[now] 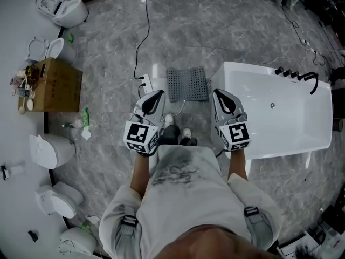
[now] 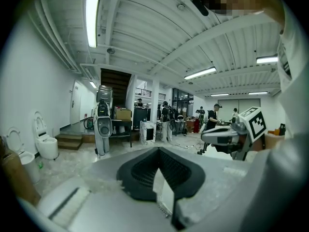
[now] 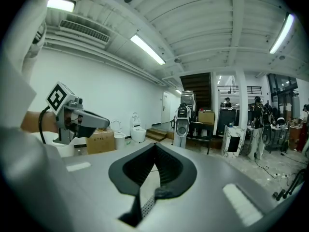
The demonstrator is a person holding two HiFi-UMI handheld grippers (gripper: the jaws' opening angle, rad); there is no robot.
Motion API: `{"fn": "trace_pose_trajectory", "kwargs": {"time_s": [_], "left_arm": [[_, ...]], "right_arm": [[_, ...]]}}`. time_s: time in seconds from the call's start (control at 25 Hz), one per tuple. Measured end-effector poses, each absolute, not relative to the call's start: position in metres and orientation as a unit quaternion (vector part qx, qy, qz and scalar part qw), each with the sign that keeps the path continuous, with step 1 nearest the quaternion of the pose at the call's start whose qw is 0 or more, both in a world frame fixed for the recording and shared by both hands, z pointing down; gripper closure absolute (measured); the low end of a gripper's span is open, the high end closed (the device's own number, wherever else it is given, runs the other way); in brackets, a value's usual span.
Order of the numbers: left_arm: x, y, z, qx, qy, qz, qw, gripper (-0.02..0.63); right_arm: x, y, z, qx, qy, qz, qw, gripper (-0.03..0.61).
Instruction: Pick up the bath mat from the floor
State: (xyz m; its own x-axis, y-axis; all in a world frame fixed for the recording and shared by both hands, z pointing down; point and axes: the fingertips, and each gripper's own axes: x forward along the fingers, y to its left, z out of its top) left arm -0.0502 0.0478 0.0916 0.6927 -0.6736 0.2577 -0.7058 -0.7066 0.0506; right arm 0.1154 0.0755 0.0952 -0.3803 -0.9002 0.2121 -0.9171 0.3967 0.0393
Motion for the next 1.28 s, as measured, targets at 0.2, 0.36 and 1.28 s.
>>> {"fn": "trace_pose_trajectory", "kwargs": {"time_s": [0.2, 0.36, 1.28], "left_arm": [[-0.053, 0.03, 0.1, 0.918, -0.372, 0.112, 0.079, 0.611], [-0.056, 0.008, 0.108, 0.921, -0.364, 0.114, 0.085, 0.611], [-0.089, -0.147, 0.217, 0.929, -0.281, 0.159, 0.183, 0.611]], "right_arm": [[0.112, 0.059, 0.102, 0.55, -0.827, 0.046, 0.105, 0.577], [0.113, 0.042, 0.108, 0.561, -0.819, 0.051, 0.108, 0.577], [0.101, -0.078, 0.197, 0.641, -0.734, 0.135, 0.18, 0.577]]}}
